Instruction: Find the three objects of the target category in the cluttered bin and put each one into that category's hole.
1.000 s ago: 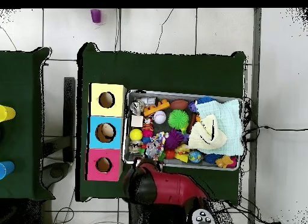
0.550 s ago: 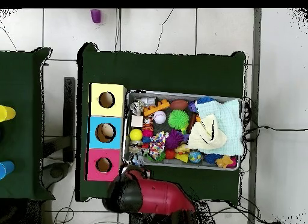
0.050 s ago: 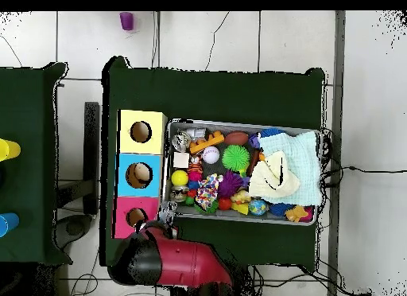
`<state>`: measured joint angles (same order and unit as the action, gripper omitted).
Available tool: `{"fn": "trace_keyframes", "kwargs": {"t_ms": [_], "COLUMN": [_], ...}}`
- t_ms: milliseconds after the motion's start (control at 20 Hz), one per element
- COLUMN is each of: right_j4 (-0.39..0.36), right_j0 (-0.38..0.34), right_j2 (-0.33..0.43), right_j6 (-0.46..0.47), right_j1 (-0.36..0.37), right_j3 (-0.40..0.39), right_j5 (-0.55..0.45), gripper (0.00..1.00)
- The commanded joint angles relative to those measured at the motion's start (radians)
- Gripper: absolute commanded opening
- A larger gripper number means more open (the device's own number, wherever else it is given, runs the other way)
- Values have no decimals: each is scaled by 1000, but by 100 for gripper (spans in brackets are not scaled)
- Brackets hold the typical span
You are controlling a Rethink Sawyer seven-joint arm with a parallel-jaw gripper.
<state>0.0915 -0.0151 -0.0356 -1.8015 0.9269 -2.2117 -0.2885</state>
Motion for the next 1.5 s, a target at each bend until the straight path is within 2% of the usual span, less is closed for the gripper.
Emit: {"fn": "trace_keyframes", "kwargs": {"t_ms": [50, 300, 550, 850, 1350, 1500], "right_j4": [116, 174, 234, 262, 302, 317], "right_j0": [45, 71, 114, 171, 281, 294], "right_j2": [34, 39, 31, -25, -114, -116], "right_j6": [-278, -285, -296, -296, -371, -373], "right_j1": [-89, -123, -117, -136, -204, -232], "right_j3": [86, 112, 126, 196, 349, 355], "right_j5": [-63, -40, -62, -129, -230, -200], "gripper": [0, 0, 0, 0, 0, 0]}}
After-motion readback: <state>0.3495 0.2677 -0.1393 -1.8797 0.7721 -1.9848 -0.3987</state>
